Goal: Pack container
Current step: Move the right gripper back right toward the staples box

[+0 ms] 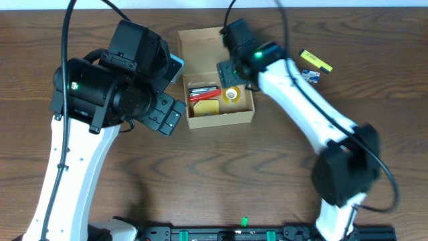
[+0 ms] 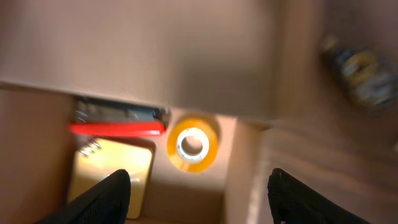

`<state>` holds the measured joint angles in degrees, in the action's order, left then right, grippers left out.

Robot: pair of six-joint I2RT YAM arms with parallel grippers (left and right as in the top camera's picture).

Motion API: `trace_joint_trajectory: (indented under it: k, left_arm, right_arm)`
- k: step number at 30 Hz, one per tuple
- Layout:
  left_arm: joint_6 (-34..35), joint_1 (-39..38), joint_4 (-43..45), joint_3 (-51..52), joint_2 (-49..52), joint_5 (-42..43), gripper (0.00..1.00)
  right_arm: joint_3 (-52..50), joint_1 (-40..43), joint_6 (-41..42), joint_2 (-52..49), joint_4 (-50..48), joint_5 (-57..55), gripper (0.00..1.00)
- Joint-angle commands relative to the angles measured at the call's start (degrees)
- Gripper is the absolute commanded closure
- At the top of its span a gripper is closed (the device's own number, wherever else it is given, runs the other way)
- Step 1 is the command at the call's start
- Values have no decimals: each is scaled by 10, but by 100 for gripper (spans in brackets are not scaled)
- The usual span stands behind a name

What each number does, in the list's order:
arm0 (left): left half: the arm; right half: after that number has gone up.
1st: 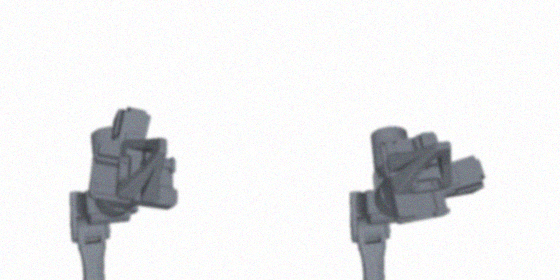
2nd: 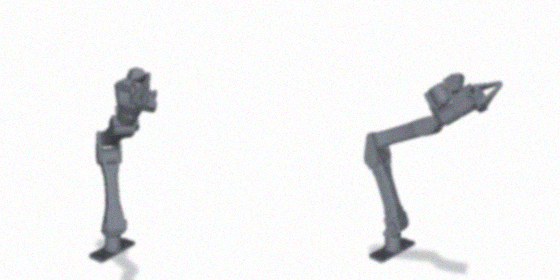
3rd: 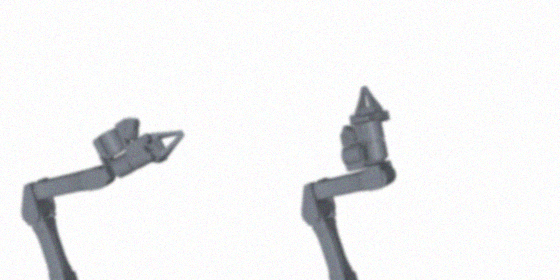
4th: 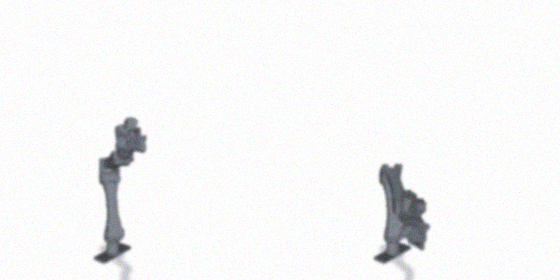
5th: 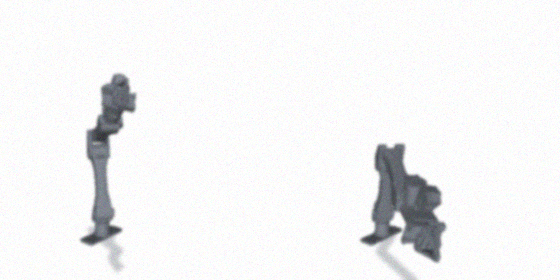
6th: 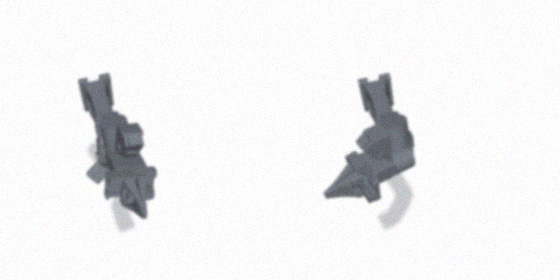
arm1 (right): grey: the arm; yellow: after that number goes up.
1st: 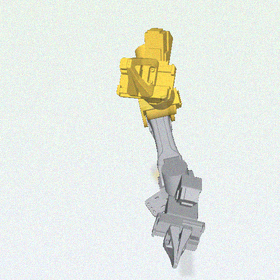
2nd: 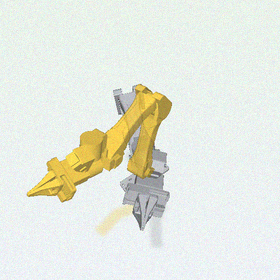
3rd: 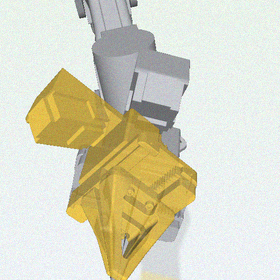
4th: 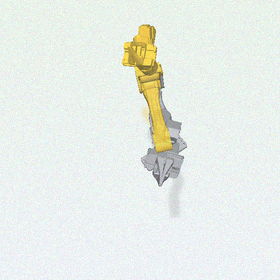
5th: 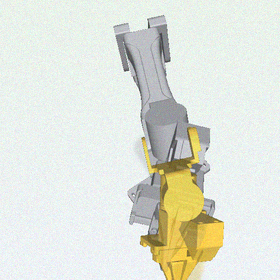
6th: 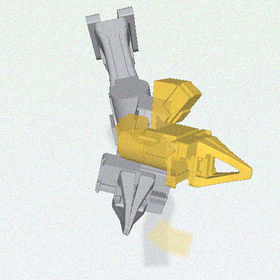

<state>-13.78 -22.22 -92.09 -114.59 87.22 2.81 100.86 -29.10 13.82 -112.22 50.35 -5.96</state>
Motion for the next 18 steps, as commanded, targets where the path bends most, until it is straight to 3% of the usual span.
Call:
trace_joint_trajectory:
  k: [1,8,18]
  left_arm:
    - [-4,1,-14,-9,-6,-2,5]
    - [-4,1,-14,-9,-6,-2,5]
    - [-4,1,-14,-9,-6,-3,5]
  right_arm:
    - [18,23,-48,61,-7,2,28]
    - [17,118,-187,95,1,2,23]
    - [17,198,-241,89,-54,5,19]
